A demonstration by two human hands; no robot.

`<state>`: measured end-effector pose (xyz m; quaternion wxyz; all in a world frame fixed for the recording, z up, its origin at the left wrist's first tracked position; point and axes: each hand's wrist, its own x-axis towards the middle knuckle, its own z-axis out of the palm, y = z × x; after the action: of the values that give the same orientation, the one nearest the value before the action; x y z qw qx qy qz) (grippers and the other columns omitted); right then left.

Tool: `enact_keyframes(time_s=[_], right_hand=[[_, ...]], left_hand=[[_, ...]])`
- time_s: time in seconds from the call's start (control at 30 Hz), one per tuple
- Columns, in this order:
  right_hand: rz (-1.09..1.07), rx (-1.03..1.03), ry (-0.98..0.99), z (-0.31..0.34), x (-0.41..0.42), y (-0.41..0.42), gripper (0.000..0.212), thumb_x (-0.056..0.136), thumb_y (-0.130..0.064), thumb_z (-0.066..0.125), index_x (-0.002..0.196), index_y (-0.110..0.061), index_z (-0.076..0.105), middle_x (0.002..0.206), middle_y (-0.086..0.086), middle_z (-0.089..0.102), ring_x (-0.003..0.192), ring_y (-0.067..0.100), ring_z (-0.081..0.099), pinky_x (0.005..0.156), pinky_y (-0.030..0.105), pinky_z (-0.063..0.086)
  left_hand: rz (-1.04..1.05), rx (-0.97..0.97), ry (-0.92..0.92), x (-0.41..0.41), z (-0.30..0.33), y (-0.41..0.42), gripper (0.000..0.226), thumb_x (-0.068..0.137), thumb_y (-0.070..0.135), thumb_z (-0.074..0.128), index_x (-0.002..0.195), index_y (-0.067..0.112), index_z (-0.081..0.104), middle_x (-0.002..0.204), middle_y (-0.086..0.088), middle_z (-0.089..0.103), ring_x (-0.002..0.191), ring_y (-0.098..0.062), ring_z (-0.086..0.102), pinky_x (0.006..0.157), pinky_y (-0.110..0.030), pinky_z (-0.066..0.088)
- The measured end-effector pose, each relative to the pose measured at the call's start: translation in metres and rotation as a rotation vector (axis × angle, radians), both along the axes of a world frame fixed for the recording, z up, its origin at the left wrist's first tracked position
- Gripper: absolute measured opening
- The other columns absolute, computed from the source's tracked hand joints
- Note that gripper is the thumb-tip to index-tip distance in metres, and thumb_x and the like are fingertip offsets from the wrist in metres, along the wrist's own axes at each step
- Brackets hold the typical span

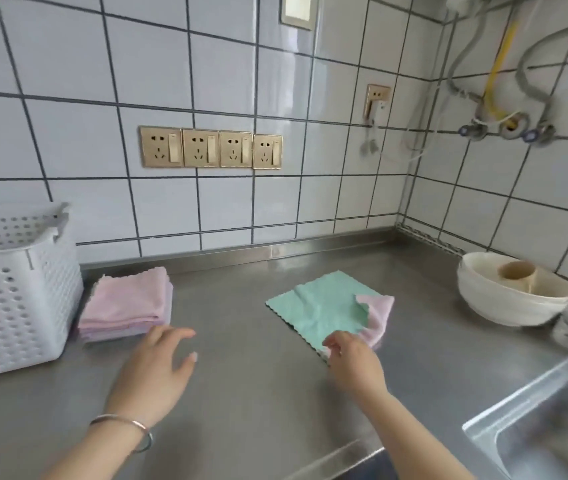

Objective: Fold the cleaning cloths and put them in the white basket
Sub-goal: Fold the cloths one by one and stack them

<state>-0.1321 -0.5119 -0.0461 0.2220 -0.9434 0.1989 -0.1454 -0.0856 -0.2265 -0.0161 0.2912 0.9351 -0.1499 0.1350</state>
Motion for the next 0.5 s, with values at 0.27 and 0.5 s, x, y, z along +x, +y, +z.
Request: enact_keyframes(time_s=[0.27,0.5], right_hand=[[0.175,-0.286,0.114,-0.002,0.014,-0.087,0.054,0.081,0.001,0.045,0.125,-0.029,0.053,0.127,-0.008,0.051,0.110,0.023,0.054,0.076,0.026,0.041],[0.330,-0.660,0.163,-0.020,0.043,-0.128,0.049,0.019,-0.029,0.079,0.067,-0.031,0.071,0.060,-0.016,0.064,0.066,0.009,0.066,0.074,0.022,0.053]], left_hand=[[-0.252,0.072,0.243,0.003,-0.029,-0.173,0.019,0.089,0.032,0.049,0.101,0.031,0.064,0.108,0.010,0.063,0.103,-0.011,0.060,0.091,-0.025,0.045],[-0.213,0.244,0.323,0.021,-0.037,-0.253,0.037,0.084,0.027,0.055,0.120,0.018,0.053,0.124,-0.005,0.054,0.115,-0.023,0.054,0.091,-0.026,0.043]])
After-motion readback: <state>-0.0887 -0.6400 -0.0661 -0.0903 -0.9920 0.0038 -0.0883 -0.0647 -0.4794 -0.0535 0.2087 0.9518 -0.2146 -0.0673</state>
